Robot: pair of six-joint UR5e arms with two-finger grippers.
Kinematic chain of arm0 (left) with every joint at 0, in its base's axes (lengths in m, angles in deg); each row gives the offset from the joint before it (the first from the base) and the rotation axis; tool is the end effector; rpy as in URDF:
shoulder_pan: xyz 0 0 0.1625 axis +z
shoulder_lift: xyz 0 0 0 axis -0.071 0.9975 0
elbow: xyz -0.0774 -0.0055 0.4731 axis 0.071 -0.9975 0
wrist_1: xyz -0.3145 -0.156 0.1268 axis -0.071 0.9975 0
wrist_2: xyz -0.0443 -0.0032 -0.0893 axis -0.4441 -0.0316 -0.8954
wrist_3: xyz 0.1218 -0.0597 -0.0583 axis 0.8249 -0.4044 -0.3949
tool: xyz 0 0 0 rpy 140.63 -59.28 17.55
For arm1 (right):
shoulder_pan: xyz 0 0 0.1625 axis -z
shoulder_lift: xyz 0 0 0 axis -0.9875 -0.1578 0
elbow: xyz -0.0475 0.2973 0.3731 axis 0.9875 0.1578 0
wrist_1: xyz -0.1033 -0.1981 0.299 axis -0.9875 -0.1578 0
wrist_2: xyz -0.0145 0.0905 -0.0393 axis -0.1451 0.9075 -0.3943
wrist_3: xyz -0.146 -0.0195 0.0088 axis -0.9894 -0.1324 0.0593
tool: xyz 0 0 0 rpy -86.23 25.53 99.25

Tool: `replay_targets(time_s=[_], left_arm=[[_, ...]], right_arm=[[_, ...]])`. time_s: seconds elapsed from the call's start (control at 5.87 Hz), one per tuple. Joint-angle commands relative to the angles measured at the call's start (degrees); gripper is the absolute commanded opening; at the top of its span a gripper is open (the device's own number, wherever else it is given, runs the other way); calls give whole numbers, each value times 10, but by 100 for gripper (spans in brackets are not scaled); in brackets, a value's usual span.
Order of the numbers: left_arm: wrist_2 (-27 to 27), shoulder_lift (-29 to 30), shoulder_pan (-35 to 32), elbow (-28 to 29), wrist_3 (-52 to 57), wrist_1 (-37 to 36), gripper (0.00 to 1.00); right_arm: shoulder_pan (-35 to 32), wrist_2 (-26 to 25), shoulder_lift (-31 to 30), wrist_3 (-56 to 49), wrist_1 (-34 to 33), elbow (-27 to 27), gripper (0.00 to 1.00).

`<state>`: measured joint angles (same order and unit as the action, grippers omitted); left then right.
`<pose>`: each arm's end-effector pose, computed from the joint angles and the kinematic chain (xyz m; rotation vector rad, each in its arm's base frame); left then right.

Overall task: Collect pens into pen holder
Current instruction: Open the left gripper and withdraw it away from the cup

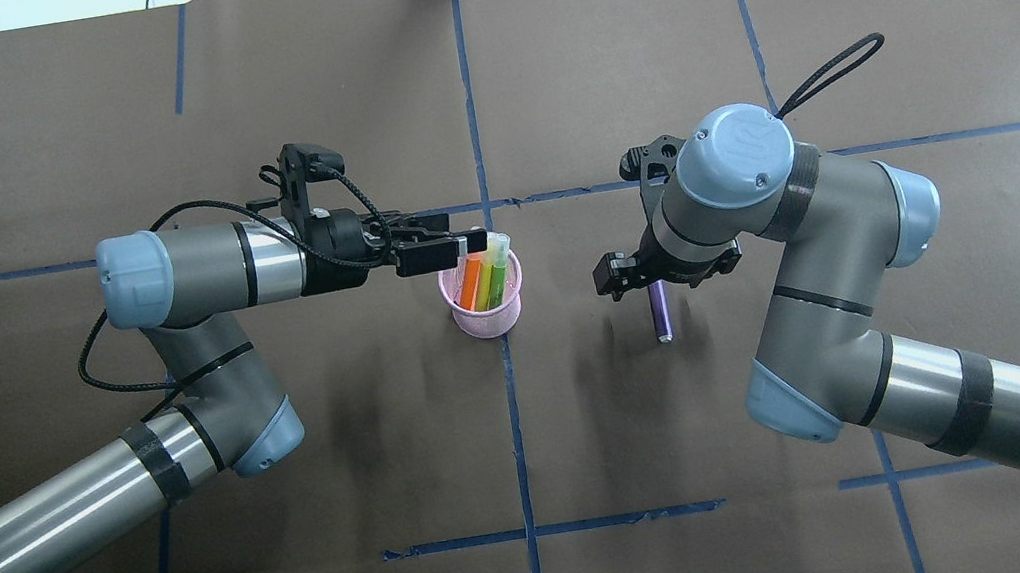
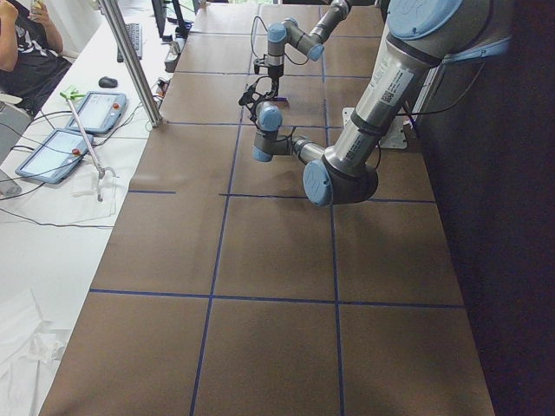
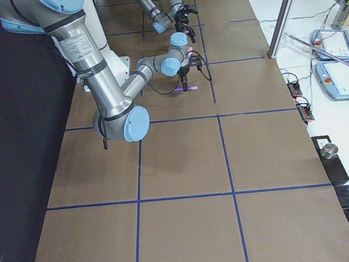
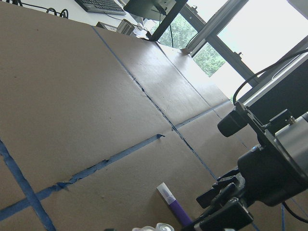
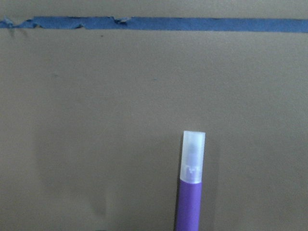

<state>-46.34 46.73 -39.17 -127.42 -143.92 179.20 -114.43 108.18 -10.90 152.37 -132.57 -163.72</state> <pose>0.5439 -0.4870 0.3091 0.8071 1.7243 0.2349 -0.5303 -0.4449 0.4325 0.0515 -0.8304 -0.0101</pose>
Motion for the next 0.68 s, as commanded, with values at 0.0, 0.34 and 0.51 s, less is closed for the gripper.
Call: replay_targets(time_s=[0.0, 0.34, 0.51], left_arm=[[-11, -8, -29, -48, -20, -71, 100], [-129, -22, -101, -212, -21, -376, 100], [-132, -23, -113, -259, -23, -471, 100]], right_arm=[[-1, 0, 1, 0, -8, -3, 100], [-2, 14, 6, 0, -25, -2, 100], [-2, 22, 6, 0, -26, -1, 100]])
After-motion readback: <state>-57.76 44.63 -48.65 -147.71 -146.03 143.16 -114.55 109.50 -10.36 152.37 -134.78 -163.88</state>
